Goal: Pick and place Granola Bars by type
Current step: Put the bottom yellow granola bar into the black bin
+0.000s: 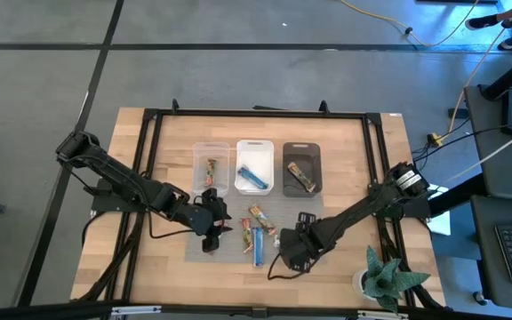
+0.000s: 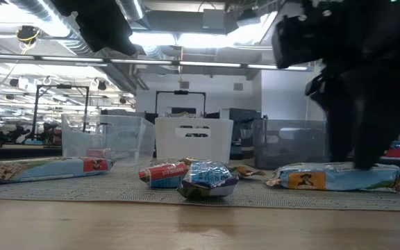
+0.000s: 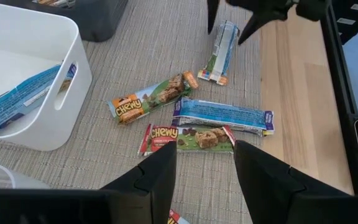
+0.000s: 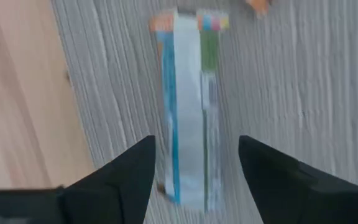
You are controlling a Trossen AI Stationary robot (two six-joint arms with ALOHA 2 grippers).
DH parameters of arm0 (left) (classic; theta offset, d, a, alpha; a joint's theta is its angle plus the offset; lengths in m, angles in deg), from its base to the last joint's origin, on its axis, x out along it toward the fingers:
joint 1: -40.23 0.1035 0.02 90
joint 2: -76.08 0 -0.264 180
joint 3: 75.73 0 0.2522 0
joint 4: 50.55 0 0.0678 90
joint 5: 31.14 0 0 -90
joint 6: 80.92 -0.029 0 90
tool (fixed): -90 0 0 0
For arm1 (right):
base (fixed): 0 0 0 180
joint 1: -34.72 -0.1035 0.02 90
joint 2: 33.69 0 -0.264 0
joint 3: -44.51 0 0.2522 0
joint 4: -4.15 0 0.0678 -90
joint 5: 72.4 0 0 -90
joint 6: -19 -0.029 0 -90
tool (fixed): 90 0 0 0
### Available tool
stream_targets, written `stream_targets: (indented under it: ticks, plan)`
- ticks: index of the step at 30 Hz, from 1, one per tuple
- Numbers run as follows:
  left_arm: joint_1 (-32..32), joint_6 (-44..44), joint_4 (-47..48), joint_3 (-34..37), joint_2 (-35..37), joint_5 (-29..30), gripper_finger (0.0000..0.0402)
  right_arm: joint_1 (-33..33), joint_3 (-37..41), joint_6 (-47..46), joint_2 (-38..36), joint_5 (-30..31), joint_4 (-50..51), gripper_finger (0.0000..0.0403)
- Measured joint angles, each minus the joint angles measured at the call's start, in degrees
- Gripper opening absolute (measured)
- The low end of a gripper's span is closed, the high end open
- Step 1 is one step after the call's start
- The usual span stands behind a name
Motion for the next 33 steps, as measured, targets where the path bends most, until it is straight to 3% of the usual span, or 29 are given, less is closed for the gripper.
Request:
stream_targets:
  ticks: [6,18,33]
  plan:
    - [0.00,0.01,0.00,0.00,-0.01,0.00,0.0155,1.13,2.61,4.02,0.00,0.05,-5.88,0.0233]
    - [0.00,0.00,0.00,0.00,0.00,0.02,0.0155,1.02,3.15,4.43,-0.02,0.03,-6.87,0.0232]
    - [0.00,0.02,0.02,0.00,-0.02,0.11,0.0155,0.98,3.20,4.54,1.95,1.32,-6.92,0.0190]
